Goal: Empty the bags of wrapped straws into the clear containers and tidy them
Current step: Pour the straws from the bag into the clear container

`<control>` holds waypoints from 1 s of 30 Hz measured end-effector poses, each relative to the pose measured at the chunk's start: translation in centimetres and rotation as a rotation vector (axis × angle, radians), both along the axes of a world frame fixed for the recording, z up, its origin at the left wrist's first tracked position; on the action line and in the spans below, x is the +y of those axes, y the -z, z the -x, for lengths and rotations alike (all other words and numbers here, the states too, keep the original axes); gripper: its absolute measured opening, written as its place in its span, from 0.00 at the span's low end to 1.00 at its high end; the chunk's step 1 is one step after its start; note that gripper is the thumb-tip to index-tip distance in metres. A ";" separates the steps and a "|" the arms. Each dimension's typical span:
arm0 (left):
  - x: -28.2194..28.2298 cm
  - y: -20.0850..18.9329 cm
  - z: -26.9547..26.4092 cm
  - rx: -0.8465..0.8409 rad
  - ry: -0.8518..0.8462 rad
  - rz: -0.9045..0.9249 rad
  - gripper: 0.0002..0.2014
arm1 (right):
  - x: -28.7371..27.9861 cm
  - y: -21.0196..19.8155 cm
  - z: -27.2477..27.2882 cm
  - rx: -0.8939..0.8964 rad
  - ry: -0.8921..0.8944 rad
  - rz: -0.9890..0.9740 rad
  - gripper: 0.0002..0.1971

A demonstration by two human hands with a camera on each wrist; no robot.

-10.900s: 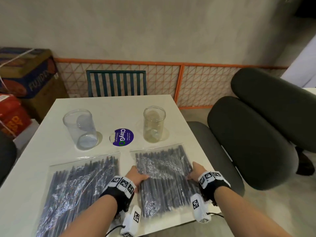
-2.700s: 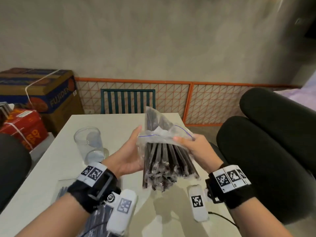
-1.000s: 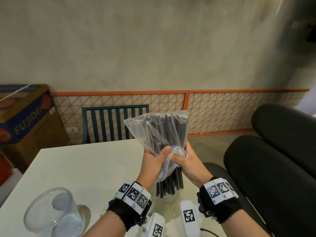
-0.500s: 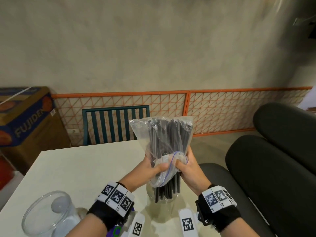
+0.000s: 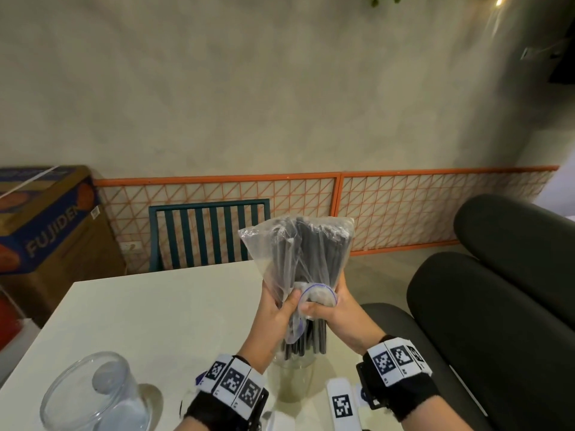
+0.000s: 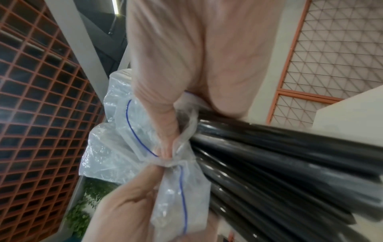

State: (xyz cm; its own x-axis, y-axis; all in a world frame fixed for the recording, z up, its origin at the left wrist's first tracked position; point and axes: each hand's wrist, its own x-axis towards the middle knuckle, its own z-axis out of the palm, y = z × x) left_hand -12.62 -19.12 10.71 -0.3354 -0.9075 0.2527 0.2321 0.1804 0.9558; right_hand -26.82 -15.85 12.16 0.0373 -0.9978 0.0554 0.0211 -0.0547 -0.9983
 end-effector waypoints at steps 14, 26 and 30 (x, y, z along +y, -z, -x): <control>-1.0 -0.6 -0.5 0.150 -0.015 -0.170 0.29 | -1.5 -0.5 -1.2 -0.046 0.062 0.047 0.55; -0.8 1.2 -2.6 -0.147 0.147 -0.182 0.23 | -0.3 1.4 -1.4 0.014 0.017 0.061 0.40; -1.8 0.6 -4.6 -0.468 0.202 -0.082 0.12 | -0.2 1.3 -0.1 0.269 -0.118 0.025 0.43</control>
